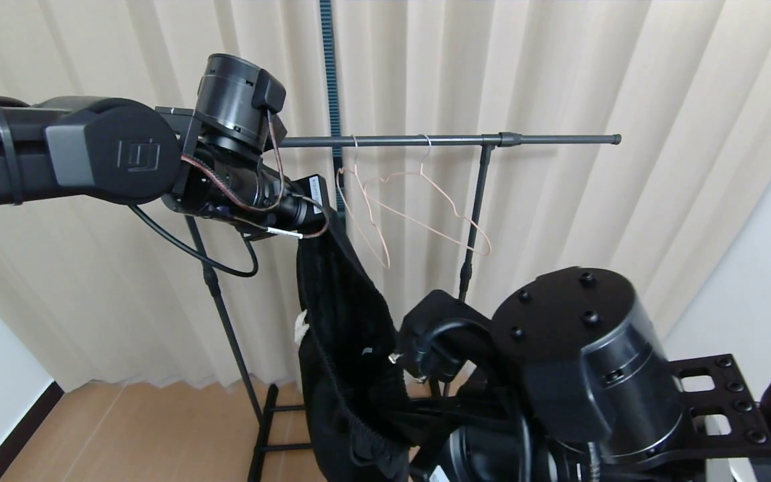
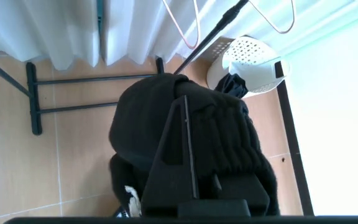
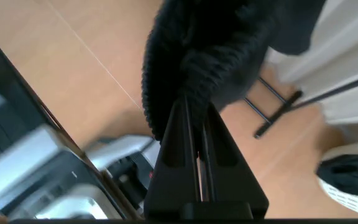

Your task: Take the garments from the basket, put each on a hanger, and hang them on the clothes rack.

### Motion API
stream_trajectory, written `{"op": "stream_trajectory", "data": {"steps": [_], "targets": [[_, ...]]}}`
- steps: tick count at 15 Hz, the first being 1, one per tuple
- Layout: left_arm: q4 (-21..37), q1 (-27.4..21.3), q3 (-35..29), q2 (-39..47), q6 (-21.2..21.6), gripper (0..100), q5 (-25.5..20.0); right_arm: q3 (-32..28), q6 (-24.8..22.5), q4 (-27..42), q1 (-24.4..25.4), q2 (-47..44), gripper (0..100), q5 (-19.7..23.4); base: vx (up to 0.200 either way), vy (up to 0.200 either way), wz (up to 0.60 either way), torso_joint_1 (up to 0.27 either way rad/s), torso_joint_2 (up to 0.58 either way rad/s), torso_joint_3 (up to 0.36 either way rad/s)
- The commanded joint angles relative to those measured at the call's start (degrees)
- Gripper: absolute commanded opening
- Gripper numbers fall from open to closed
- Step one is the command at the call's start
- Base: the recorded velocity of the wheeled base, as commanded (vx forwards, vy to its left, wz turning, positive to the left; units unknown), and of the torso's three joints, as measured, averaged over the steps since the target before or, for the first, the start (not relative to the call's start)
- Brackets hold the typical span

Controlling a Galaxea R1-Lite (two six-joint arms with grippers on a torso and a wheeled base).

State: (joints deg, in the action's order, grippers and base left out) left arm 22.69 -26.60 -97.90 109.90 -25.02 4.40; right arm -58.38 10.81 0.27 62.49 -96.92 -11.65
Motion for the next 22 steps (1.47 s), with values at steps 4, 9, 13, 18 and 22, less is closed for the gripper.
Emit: {"op": "stream_trajectory", "data": {"steps": [4, 9, 13, 18, 22], "targets": [[2.45, 0.06, 0.43, -0.91, 0.41, 0, -0.01, -0.15, -4.05, 0.08, -3.16, -2.58, 0, -6.63, 0.000, 0.000, 0.00, 0.000, 0.00, 0.000], [11.85, 2.17, 7.46, -7.86, 13.77, 0, 0.61, -1.74, -17.76, -1.15, -24.17, -2.75, 0, -16.47, 0.000, 0.000, 0.00, 0.000, 0.00, 0.000], [12.21, -1.35, 21.70, -14.98, 19.92, 0, 1.93, -16.68, -17.93, -1.50, -29.18, -14.97, 0, -17.70, 0.000, 0.000, 0.00, 0.000, 0.00, 0.000], [12.03, -15.76, 29.96, -16.21, 14.38, 0, 1.66, -37.60, -12.31, -4.05, -28.12, -29.30, 0, -20.95, 0.000, 0.000, 0.00, 0.000, 0.00, 0.000], [10.54, -27.36, 24.78, -9.70, -0.82, 0, 1.58, -46.91, -8.62, -3.70, -25.49, -34.92, 0, -20.95, 0.000, 0.000, 0.00, 0.000, 0.00, 0.000]]}}
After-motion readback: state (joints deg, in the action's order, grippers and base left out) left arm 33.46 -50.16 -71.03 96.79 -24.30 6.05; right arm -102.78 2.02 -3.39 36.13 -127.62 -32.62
